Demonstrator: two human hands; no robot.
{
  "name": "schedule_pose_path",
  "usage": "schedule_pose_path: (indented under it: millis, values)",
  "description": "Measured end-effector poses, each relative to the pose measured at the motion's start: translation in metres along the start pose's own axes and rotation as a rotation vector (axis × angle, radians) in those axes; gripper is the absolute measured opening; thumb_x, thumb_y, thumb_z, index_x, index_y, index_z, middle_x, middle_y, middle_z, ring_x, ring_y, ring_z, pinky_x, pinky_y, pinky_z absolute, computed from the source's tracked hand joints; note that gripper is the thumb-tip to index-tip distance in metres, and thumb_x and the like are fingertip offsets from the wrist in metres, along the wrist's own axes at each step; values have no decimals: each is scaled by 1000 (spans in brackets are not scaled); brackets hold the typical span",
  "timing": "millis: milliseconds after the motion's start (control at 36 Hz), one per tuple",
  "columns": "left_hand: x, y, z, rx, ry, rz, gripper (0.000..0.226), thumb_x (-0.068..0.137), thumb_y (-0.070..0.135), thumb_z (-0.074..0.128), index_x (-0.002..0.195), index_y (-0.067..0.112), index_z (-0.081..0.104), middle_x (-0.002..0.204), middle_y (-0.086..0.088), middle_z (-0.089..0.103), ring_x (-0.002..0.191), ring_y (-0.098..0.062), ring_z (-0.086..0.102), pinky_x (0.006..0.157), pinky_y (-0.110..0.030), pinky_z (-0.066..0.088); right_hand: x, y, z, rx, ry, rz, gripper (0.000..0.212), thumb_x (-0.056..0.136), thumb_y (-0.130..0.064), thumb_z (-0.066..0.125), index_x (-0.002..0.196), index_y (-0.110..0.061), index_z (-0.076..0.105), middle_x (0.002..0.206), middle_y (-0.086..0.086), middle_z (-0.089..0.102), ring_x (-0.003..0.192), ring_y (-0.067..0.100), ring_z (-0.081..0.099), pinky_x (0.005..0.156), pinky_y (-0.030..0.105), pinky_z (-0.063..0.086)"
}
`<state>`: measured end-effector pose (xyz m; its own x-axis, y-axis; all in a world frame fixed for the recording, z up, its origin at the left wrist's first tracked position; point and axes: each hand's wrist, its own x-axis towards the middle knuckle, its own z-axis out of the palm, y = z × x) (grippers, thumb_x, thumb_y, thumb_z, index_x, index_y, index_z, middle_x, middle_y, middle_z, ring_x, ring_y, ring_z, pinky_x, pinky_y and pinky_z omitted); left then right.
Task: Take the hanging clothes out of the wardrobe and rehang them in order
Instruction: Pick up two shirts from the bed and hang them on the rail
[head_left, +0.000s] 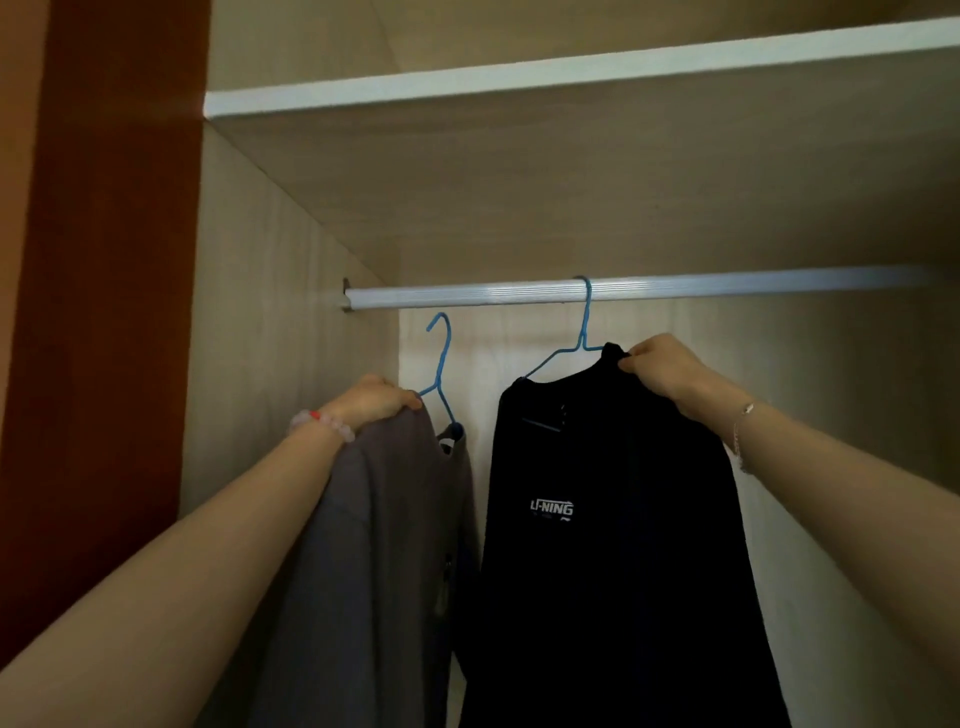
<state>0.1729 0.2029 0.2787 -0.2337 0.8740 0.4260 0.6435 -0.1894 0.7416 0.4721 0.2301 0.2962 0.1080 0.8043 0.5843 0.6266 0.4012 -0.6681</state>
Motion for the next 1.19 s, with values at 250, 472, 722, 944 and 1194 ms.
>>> schedule_pose_path:
  millis: [250, 472, 722, 944, 1194]
  values:
    - [12, 21, -23, 22, -46, -15, 39, 88, 25, 59, 118, 1, 60, 117, -14, 60, 110, -29, 56, 92, -29, 43, -7, -4, -6, -68, -85, -64, 25, 91, -10, 51, 69, -3, 61, 58, 7, 51, 48, 17, 45, 48, 25, 33]
    - [13, 30, -33, -109, -68, -7, 43, 89, 10, 54, 129, -6, 49, 138, -23, 49, 120, -34, 52, 83, -37, 46, -6, -3, -8, -120, -88, -63, 28, 92, -11, 50, 93, 11, 68, 75, 17, 59, 58, 23, 52, 56, 28, 37]
    - [26, 61, -45, -137, -14, 45, 29, 84, 16, 63, 109, 3, 56, 94, -11, 63, 71, -19, 56, 61, -29, 48, -5, 1, -13, -178, -85, -84, 29, 93, -14, 50, 99, 7, 68, 102, 27, 68, 76, 27, 59, 68, 29, 40]
    - [-10, 40, -14, -81, 46, 42, 21, 84, 16, 64, 72, 6, 50, 75, -7, 52, 60, -12, 47, 48, -21, 37, -12, 2, -5, -133, -70, -76, 30, 93, -14, 49, 92, 10, 67, 74, 15, 58, 58, 22, 51, 56, 27, 36]
    - [-30, 21, 19, -220, 114, 100, 31, 90, 7, 53, 59, 10, 51, 63, -4, 49, 57, -10, 45, 48, -16, 41, -31, 13, 4, -128, -59, -106, 33, 95, -15, 42, 91, 10, 63, 67, 8, 54, 55, 17, 48, 52, 28, 34]
